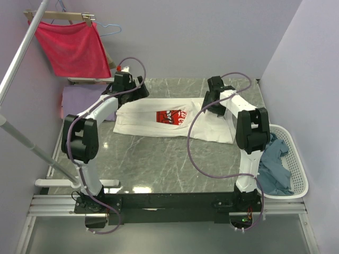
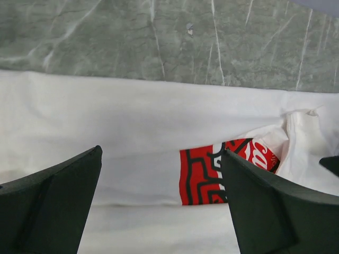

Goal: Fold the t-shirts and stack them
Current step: Rotate the tshirt 90 degrees

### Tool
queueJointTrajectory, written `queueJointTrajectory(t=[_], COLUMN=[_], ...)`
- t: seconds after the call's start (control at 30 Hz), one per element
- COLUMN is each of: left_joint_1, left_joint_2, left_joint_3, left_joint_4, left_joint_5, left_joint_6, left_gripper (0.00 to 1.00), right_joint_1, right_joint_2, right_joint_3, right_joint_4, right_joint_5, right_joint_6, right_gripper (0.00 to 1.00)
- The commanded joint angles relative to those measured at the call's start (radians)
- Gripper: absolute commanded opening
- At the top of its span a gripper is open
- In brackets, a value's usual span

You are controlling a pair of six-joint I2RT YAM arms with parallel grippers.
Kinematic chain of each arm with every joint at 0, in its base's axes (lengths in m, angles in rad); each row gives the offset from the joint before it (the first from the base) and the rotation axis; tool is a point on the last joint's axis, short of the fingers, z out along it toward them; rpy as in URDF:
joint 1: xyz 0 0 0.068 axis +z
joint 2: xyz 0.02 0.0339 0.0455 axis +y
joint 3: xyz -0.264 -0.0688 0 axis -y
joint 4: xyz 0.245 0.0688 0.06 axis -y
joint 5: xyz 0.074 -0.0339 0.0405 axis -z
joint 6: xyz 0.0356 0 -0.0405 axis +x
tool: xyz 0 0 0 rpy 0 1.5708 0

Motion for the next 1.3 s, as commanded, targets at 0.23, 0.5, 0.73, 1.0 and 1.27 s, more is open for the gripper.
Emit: queueJointTrajectory(t=[0.23, 0.5, 0.73, 1.0, 1.27], left_joint_1=[-0.002, -0.008, -0.098, -0.300, -0.647], left_joint_2=[0.224, 0.183, 0.007, -0.182, -0.300], left_joint_3=[0.004, -0.177, -0.493, -0.742, -0.768], left_joint_4=[0.036, 0.047, 0.053, 0.054, -0.036], left_joint_5=[0.088, 0.100, 0.100, 0.185, 0.237], left_joint_6=[0.006, -0.053, -0.114, -0.250, -0.332], left_gripper=[1.00, 0.99, 0.99, 1.00, 1.00], right_joint_1=[-0.019, -0.028, -0.030, 0.002, 0.062], right_joint_2=[0.016, 0.213, 0.378, 0.511, 0.363], right_joint_3=[-0.021, 0.244, 0.546, 0.749, 0.622], right_joint_4=[-0.003, -0.152, -0.291, -0.432, -0.320], right_joint_5=[-0.008, 0.015, -0.087, -0.238, -0.307], right_joint_6=[0.038, 0.029, -0.062, -0.233, -0.292], right_gripper=[0.77, 0.76, 0.77, 0.88, 0.87])
